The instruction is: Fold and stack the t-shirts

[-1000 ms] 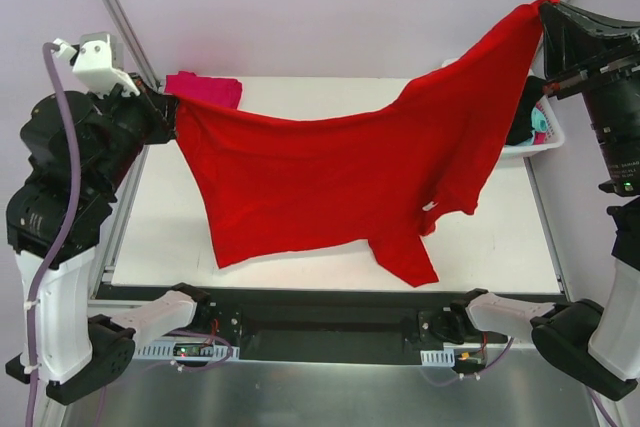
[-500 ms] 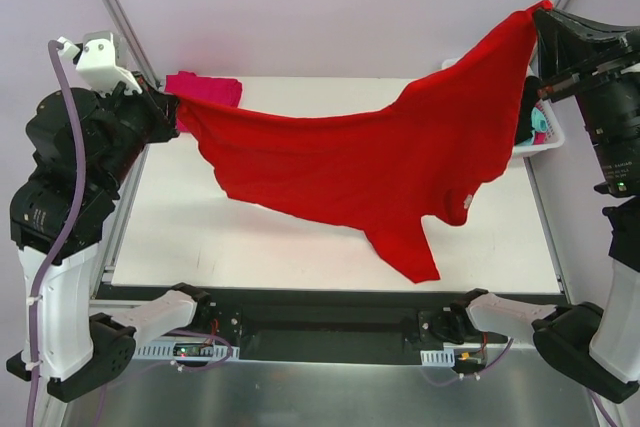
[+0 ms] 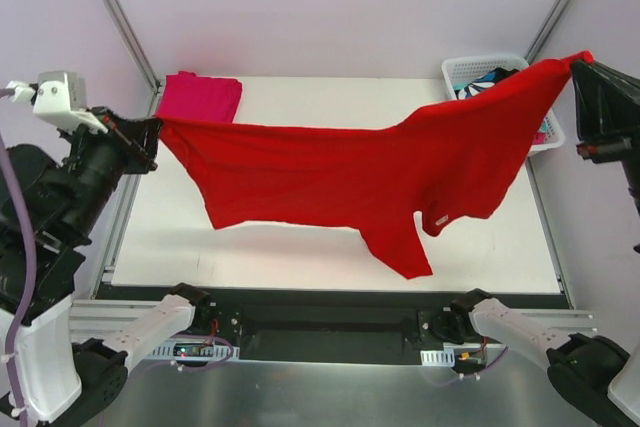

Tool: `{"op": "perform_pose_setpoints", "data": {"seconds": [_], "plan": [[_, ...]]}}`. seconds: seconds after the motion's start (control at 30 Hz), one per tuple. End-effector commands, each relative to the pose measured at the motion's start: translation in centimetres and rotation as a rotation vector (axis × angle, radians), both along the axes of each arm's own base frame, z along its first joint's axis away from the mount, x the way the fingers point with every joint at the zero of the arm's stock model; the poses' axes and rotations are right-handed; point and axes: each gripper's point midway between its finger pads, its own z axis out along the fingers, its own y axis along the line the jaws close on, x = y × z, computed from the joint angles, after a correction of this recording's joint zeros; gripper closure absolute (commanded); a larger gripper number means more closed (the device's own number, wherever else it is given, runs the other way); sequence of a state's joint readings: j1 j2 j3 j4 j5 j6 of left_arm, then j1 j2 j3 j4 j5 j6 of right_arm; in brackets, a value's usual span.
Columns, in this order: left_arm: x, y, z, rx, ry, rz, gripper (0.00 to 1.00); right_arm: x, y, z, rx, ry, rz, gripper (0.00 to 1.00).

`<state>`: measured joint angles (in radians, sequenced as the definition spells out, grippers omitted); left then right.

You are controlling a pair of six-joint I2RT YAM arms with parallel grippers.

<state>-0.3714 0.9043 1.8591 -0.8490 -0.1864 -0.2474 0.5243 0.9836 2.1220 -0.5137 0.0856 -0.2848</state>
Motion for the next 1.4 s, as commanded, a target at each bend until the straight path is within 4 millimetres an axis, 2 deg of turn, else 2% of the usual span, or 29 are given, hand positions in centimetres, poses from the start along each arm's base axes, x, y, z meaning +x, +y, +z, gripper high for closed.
{"op": "perform_pose_setpoints", "data": {"seconds": [0.0,0.13,0.17,0.23,0.33,0.43,0.47,0.6,0.63,0.7,0.73,0.83,0.87,0.9,0.93,0.97,1.0,1.03,1.07,1.1,1.13,1.17,1.2,1.23,1.27,1.3,1.33,1.37], "plan": [[-2.8,0.0,2.5,-0.069,-0.120,-0.053,1.00,-3.6,-0.7,1.5,0.106,-0.061,0.092,0.99],[-5.8,0.5,4.7,-0.110,-0.209,-0.086,1.00,-6.5,-1.7,2.5,0.160,-0.098,0.139,0.99],[-6.5,0.7,5.1,-0.125,-0.226,-0.090,1.00,-7.5,-2.1,3.3,0.177,-0.123,0.152,0.99],[-7.5,1.0,6.3,-0.148,-0.261,-0.094,1.00,-8.0,-2.3,3.8,0.185,-0.130,0.159,0.99],[-7.6,1.1,7.1,-0.157,-0.278,-0.093,1.00,-8.5,-2.6,4.9,0.196,-0.152,0.161,0.99],[-6.4,0.8,7.2,-0.150,-0.264,-0.083,1.00,-7.4,-2.1,5.1,0.183,-0.145,0.148,0.99],[-5.4,0.7,6.9,-0.145,-0.244,-0.066,1.00,-6.9,-2.0,5.0,0.178,-0.138,0.137,0.99],[-2.3,0.1,5.9,-0.111,-0.200,-0.037,1.00,-2.4,-0.4,3.2,0.106,-0.063,0.073,0.99],[-1.0,-0.2,4.8,-0.093,-0.172,-0.027,1.00,-0.8,0.3,2.0,0.064,-0.030,0.049,0.99],[0.8,-0.4,3.7,-0.073,-0.146,-0.004,1.00,1.1,0.7,0.7,0.026,0.004,0.010,0.99],[2.3,-0.7,2.7,-0.056,-0.132,0.007,1.00,3.2,1.6,-0.7,-0.007,0.046,-0.007,0.99],[6.2,-1.1,-0.2,-0.009,-0.073,0.062,1.00,7.0,2.5,-3.0,-0.079,0.102,-0.081,0.99],[8.0,-1.5,-1.4,0.014,-0.040,0.074,1.00,8.9,2.9,-4.7,-0.132,0.132,-0.121,0.99],[9.3,-1.9,-2.8,0.034,-0.011,0.078,1.00,10.0,3.1,-5.0,-0.135,0.136,-0.137,0.99],[10.5,-2.1,-3.4,0.054,0.000,0.088,1.00,12.1,2.9,-6.0,-0.147,0.168,-0.176,0.99],[12.7,-2.9,-4.4,0.069,0.024,0.091,1.00,13.5,3.8,-7.2,-0.145,0.197,-0.139,0.99],[13.9,-3.1,-4.9,0.081,0.034,0.098,1.00,14.5,3.7,-7.2,-0.115,0.200,-0.130,0.99],[15.0,-3.3,-5.1,0.095,0.034,0.103,1.00,16.3,2.2,-7.7,-0.090,0.216,-0.169,0.99],[17.4,-3.7,-6.1,0.107,0.060,0.114,1.00,18.2,2.8,-9.0,-0.091,0.245,-0.121,0.99],[18.4,-3.8,-4.9,0.095,0.037,0.116,1.00,19.4,2.5,-8.5,-0.021,0.238,-0.103,0.99],[21.0,-4.4,-6.2,0.103,0.076,0.109,1.00,20.8,0.8,-8.5,0.001,0.244,-0.134,0.99],[22.4,-4.0,-5.9,0.095,0.074,0.121,1.00,23.6,1.1,-10.0,0.004,0.291,-0.100,0.99],[23.1,-4.0,-2.8,0.069,0.014,0.122,1.00,23.9,0.9,-8.3,0.044,0.268,-0.082,0.99],[25.5,-4.6,-3.9,0.076,0.041,0.114,1.00,24.7,0.5,-8.2,0.055,0.273,-0.062,0.99],[26.3,-5.1,-3.2,0.071,0.027,0.097,1.00,26.9,0.4,-9.0,0.075,0.305,-0.043,0.99],[26.2,-5.2,0.0,0.053,-0.037,0.090,1.00,26.7,0.1,-6.9,0.120,0.269,-0.020,0.99],[27.5,-5.7,-0.3,0.052,-0.029,0.084,1.00,27.0,0.6,-6.6,0.119,0.263,0.017,0.99],[27.7,-5.7,0.7,0.041,-0.050,0.084,1.00,27.1,0.8,-5.9,0.125,0.253,0.032,0.99]]}}
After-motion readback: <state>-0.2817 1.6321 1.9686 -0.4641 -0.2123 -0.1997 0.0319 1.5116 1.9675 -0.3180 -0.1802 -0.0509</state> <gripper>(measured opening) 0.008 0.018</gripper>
